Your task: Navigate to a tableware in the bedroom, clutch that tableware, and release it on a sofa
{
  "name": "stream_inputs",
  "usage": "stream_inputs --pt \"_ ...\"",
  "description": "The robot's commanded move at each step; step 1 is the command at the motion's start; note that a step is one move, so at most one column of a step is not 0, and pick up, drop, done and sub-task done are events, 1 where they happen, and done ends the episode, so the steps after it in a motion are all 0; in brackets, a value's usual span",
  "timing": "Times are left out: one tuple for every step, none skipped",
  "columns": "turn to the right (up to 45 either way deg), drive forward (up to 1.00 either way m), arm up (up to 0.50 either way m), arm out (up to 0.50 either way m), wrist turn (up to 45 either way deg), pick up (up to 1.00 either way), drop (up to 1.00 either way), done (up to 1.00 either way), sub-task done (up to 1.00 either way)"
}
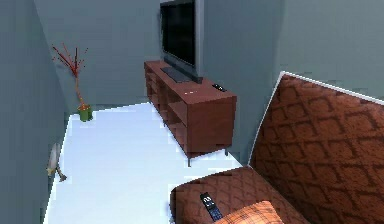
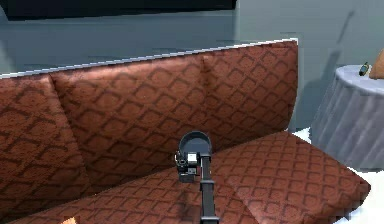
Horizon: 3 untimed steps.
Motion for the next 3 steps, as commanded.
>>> stream_inputs --pt "0.0 0.00 -0.32 0.00 0.0 0.00 0.00 0.00 0.00" --pt "0.0 0.00 0.00 0.00 0.0 0.00 1.00 0.00 0.00" --pt "0.0 0.00 0.10 0.00 0.0 0.00 0.00 0.00 0.00"
